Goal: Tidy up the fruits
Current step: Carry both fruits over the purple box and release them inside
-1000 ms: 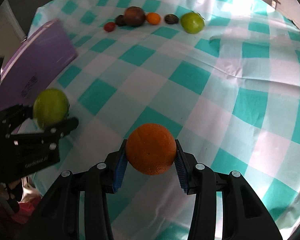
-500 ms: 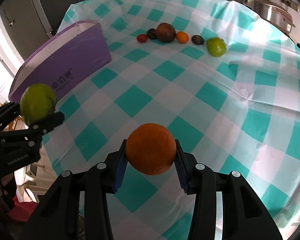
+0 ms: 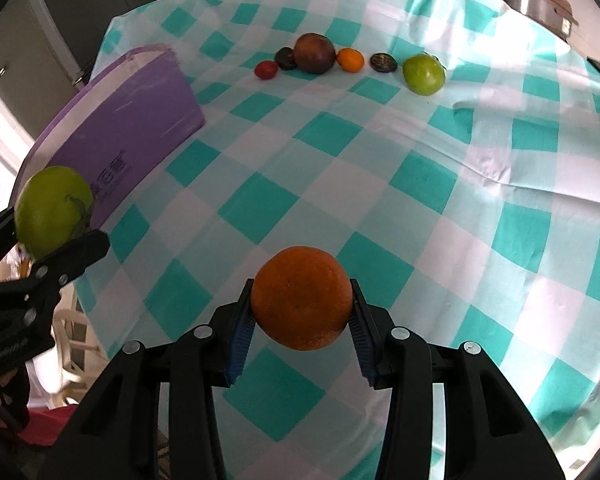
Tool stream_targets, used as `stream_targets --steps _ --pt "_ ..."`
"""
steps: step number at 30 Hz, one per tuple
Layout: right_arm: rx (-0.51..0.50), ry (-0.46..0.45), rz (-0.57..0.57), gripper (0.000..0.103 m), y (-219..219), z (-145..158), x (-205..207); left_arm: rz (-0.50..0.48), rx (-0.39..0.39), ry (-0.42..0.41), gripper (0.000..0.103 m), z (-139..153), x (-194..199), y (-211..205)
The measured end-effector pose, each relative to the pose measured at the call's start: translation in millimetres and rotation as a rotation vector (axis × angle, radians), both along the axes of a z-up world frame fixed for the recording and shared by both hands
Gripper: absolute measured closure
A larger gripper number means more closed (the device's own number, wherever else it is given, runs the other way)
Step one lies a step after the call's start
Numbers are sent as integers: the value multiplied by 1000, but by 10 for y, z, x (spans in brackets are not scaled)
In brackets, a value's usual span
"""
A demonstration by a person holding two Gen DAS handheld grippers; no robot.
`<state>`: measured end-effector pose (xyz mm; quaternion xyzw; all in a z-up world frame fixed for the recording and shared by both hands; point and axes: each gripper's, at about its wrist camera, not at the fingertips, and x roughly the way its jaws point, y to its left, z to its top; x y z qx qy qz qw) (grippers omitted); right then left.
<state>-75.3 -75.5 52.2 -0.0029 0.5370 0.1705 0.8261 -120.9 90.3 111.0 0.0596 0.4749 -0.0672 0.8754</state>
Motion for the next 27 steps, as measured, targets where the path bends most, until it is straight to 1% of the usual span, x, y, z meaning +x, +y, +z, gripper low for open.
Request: stream_targets --steps 4,6,8,10,12,14,16,17,20,22,23,24,25,26,27 --pt "22 39 -51 59 88 -28 197 -114 -27 -21 36 140 159 67" --pt "43 41 -78 59 159 25 321 -159 -23 -54 36 249 240 112" --pt "78 27 -99 59 238 137 439 -183 -28 -88 36 359 325 193" --pt "108 -8 -96 59 382 319 558 -184 -53 -124 36 502 438 345" --pt "136 -57 -65 59 606 542 670 -164 -82 -148 36 610 540 529" --pt "154 -89 -27 59 819 707 746 -123 -96 -161 36 679 631 741" --pt "170 -121 36 59 1124 874 840 -64 -107 -152 36 709 723 1021" --pt "182 -128 74 59 1317 949 902 -35 -107 -145 36 711 750 1139" --pt "207 -133 144 59 1740 1070 1058 74 -85 -100 36 673 827 1556" --pt "234 -112 175 59 2055 1102 1207 147 -72 -33 36 586 873 1848" --pt "241 -102 179 59 2189 1099 1277 163 -63 8 36 529 898 1954" --pt "246 -68 180 59 2382 1063 1417 171 -51 67 36 434 937 2072" --pt "247 -33 182 59 2509 1014 1519 170 -42 109 36 351 963 2151" --pt "241 0 186 59 2632 954 1612 164 -33 145 36 274 974 2201" --pt "218 31 197 59 2797 870 1716 134 -11 200 36 161 1001 2249"
